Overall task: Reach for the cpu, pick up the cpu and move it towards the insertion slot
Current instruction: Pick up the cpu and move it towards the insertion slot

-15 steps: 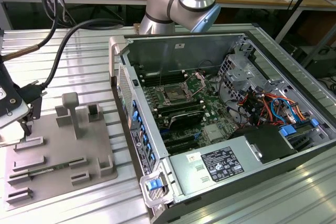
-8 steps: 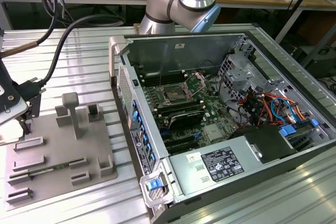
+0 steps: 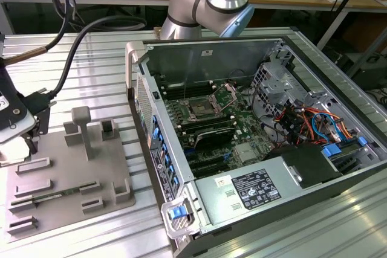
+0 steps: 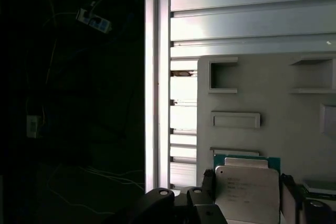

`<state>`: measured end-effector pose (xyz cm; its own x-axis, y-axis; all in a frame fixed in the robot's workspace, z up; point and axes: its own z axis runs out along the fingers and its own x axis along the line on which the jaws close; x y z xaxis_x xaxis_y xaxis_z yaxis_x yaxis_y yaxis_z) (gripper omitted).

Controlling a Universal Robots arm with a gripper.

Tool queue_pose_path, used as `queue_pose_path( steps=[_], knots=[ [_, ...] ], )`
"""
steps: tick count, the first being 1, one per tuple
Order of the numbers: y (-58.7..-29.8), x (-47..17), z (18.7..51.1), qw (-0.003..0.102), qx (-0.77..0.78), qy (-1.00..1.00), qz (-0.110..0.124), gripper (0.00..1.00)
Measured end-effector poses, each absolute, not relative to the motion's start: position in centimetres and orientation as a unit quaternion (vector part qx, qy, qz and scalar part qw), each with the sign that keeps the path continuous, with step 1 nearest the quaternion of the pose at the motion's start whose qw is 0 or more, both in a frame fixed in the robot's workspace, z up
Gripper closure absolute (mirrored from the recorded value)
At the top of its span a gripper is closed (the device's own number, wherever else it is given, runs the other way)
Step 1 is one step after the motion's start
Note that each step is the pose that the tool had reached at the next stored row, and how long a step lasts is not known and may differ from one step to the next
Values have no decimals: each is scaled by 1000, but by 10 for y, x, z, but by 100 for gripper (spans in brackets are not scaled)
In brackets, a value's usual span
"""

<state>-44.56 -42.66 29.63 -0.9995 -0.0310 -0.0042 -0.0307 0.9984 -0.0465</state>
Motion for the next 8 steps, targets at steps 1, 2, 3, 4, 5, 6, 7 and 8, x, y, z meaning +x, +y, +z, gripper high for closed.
queue_pose_path(
  steps=[1,2,3,4,5,6,7,8],
  knots=[
    [-427,-445,296,2,-15,1000,-23,45],
    [-427,-445,297,2,-15,1000,-23,45],
    [-427,-445,299,2,-15,1000,-23,45],
    [-427,-445,304,2,-15,1000,-23,45],
    [-427,-445,306,3,-15,1000,-23,45],
    [-427,-445,308,2,-15,1000,-23,45],
    [-427,-445,314,2,-15,1000,-23,45],
    [-427,-445,318,2,-15,1000,-23,45]
  ],
)
